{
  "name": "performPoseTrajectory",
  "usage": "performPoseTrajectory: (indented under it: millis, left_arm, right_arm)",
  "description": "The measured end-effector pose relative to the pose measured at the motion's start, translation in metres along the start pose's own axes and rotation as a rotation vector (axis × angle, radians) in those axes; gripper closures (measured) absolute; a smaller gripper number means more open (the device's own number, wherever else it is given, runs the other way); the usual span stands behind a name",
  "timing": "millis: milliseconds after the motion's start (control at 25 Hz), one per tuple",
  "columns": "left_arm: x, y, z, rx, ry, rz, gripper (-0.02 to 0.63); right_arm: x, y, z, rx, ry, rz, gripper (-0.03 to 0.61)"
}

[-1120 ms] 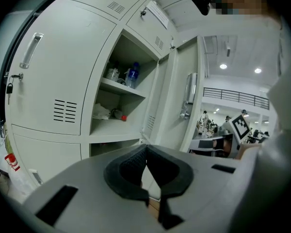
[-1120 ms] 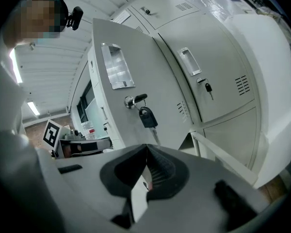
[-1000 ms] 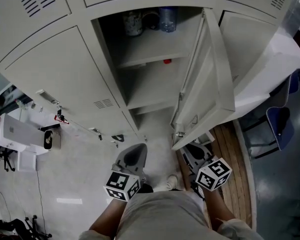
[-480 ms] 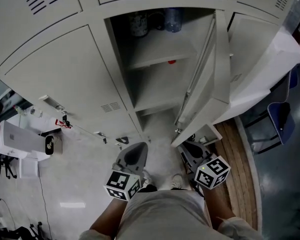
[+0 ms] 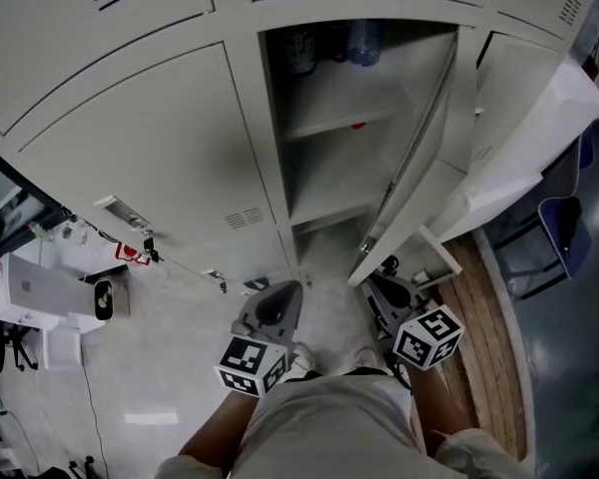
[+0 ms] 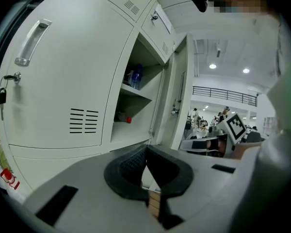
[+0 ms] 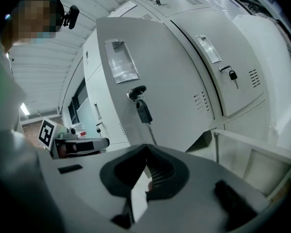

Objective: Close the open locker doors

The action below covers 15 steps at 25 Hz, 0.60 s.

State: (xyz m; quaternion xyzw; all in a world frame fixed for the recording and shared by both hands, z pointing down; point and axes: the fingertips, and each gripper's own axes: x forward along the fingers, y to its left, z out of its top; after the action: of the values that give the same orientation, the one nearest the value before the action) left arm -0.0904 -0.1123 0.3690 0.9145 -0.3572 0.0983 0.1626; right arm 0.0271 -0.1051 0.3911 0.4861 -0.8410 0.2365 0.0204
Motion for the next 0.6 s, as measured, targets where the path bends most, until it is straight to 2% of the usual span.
performPoseTrajectory:
  millis: [280, 600]
  left_arm:
    - [-0.013, 0.018, 0.000, 0.015, 0.002, -0.024, 0.598]
    - [-0.017, 0.032, 0.000, -0.010, -0.007, -0.006, 0.598]
  right_arm:
    - [0.022, 0.007, 0.006, -0.028, 0.000, -0.037, 0.551]
    - [0.040, 0.016, 0.009, -0.024, 0.020, -0.019, 0.551]
